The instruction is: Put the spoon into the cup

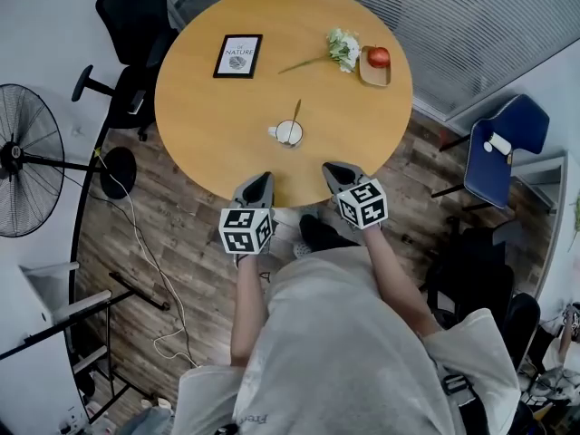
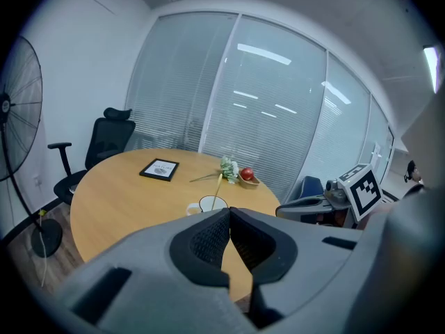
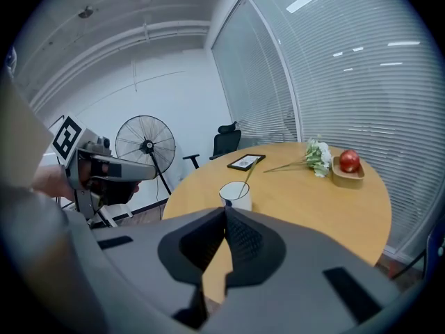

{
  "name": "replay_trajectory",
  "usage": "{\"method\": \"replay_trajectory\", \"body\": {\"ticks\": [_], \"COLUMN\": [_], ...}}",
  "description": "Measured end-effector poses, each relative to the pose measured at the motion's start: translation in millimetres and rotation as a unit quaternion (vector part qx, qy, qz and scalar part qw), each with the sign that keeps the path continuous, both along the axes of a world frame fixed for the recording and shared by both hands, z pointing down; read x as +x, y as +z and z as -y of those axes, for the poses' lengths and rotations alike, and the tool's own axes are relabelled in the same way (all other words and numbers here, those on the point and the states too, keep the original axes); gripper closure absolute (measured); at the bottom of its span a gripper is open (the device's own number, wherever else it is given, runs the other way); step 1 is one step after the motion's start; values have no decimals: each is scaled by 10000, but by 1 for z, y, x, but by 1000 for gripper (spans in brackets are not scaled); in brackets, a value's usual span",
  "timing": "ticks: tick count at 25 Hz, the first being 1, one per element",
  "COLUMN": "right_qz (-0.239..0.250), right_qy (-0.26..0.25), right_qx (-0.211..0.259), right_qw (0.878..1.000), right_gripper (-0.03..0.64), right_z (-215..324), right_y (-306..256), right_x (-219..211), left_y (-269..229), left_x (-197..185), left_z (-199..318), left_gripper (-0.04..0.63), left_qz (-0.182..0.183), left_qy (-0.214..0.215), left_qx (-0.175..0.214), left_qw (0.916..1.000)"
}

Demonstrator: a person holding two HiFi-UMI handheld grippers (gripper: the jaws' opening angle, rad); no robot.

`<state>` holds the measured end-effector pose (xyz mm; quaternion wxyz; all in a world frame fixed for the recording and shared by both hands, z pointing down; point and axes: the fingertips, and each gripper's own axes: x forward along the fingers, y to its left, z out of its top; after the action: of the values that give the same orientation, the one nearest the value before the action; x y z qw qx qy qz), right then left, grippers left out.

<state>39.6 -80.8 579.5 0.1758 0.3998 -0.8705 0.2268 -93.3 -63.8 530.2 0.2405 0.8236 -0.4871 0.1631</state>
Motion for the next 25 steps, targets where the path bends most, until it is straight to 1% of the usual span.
{"method": "replay_trajectory", "body": {"ticks": [7,25], "right_qz": [-20,-12], "right_qy": [-37,-9], "right_qx": [11,59], "right_qw": [10000,10000], "right_gripper": [620,620], "right_z": [-2,-4], "right_y": [-1,-5], "right_x": [-4,-3], "left_y": [0,-1], "left_x": [-6,-3], "left_z": [-3,-5], "left_gripper": [588,587], "left_qz": [0,42], "left_qy": [-57,21], "left_qx": [-8,-31], "left_qw": [10000,10000]}}
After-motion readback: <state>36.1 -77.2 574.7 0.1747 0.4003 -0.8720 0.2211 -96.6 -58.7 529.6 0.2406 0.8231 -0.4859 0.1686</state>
